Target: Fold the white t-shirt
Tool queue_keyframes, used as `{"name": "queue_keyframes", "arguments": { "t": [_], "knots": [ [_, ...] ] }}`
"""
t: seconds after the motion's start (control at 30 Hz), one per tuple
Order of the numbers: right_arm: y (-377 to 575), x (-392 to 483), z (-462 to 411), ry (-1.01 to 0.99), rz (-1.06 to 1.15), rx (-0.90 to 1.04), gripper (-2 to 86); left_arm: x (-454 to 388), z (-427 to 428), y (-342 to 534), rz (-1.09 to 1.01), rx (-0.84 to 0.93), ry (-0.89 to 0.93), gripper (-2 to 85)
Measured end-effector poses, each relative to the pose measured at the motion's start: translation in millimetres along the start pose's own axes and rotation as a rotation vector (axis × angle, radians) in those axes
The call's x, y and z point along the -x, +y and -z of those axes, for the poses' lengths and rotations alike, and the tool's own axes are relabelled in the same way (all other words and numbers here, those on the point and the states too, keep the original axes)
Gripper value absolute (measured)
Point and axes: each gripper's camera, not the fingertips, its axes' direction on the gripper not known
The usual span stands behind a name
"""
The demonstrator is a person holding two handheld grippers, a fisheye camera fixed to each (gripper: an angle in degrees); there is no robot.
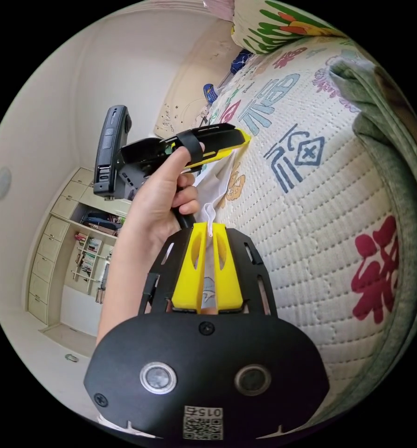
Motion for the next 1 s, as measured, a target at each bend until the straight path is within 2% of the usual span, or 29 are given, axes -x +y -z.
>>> {"name": "queue_keyframes", "arguments": {
  "t": [0.1,0.27,0.47,0.57,0.67,0.73,0.83,0.9,1.0],
  "knots": [
    [5.0,-0.2,-4.3,-0.021,0.003,0.005,0.7,22.6,-7.0,4.9,0.033,-0.008,0.005,1.6],
    [20.9,-1.1,-13.1,-0.047,0.003,0.000,0.8,46.4,-2.2,15.3,0.040,-0.074,0.037,-0.2],
    [62.3,24.2,-23.0,-0.136,0.106,-0.048,0.8,120.8,84.7,61.4,0.098,-0.363,0.184,-0.5],
    [103.1,69.2,-45.8,-0.128,0.311,-0.018,0.9,166.1,132.8,110.4,0.078,-0.426,0.122,-0.5],
    [156.4,115.0,-91.6,-0.038,0.546,0.108,1.3,219.4,155.9,170.5,0.099,-0.422,0.059,-0.5],
    [198.2,134.1,-131.4,0.010,0.687,0.237,1.9,258.0,151.3,214.3,0.126,-0.372,0.026,-0.3],
    [239.7,135.8,-162.5,0.076,0.805,0.331,2.8,294.0,132.6,258.5,0.149,-0.278,0.041,0.5],
    [254.9,130.9,-164.6,0.114,0.841,0.338,3.8,306.8,132.2,281.6,0.173,-0.269,0.012,2.0],
    [273.6,117.3,-150.5,0.237,0.898,0.193,6.2,296.6,151.0,308.3,0.097,-0.337,-0.035,5.1]
  ]
}}
